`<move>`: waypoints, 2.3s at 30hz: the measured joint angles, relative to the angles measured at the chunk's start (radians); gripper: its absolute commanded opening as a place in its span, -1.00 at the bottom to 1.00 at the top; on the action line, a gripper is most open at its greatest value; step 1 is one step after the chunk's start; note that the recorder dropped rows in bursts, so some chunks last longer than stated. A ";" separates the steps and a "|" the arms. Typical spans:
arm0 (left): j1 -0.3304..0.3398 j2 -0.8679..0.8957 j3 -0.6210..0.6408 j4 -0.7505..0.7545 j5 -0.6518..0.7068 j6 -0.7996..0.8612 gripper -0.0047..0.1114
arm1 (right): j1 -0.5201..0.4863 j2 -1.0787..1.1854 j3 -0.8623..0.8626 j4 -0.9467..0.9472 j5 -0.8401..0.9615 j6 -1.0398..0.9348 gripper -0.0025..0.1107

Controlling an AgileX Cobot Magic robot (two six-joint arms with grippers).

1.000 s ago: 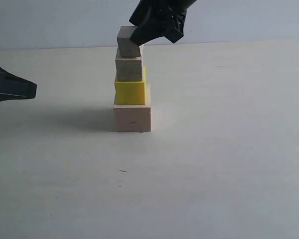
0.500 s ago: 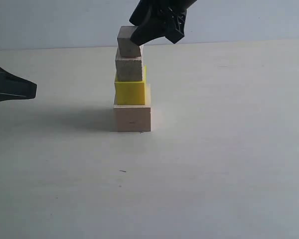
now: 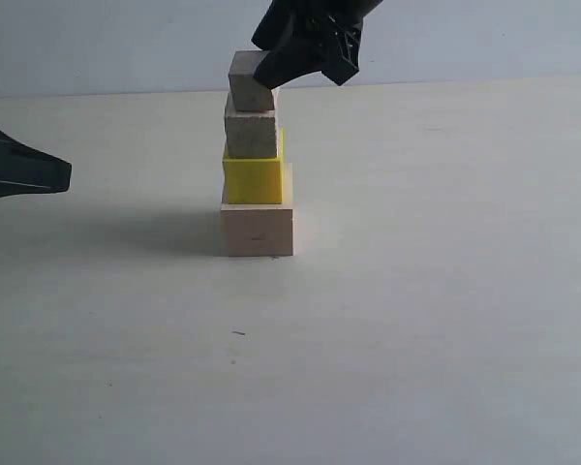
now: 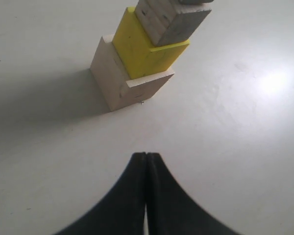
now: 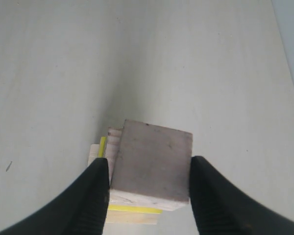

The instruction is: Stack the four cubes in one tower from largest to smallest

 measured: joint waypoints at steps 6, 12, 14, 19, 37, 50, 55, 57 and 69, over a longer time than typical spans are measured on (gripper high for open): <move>0.000 0.000 0.000 0.000 0.000 0.000 -0.92 | 0.000 0.000 0.000 0.000 0.000 0.000 -0.24; 0.000 0.000 0.000 0.000 0.000 0.000 -0.92 | 0.000 0.000 0.000 0.004 0.000 -0.002 -0.24; 0.000 0.000 0.000 0.000 0.000 0.000 -0.92 | 0.000 0.000 0.000 0.011 0.000 -0.002 -0.24; 0.000 0.000 0.000 0.000 0.000 0.000 -0.92 | 0.000 0.000 0.000 0.021 -0.002 -0.004 -0.24; 0.000 0.000 0.000 0.000 0.008 0.000 -0.92 | 0.000 0.000 0.000 0.019 -0.002 -0.007 -0.13; 0.000 0.000 0.000 0.000 0.008 0.000 -0.92 | 0.000 0.000 0.000 0.019 -0.002 -0.007 -0.04; 0.000 0.000 0.000 0.000 0.008 0.000 -0.92 | 0.000 0.000 0.000 0.019 -0.002 -0.007 -0.04; 0.000 0.000 0.000 0.000 0.008 0.000 -0.92 | 0.000 0.000 0.000 0.019 -0.002 -0.007 -0.04; 0.000 0.000 0.000 0.000 0.008 0.000 -0.92 | 0.000 -0.071 0.000 -0.007 -0.043 0.111 -0.36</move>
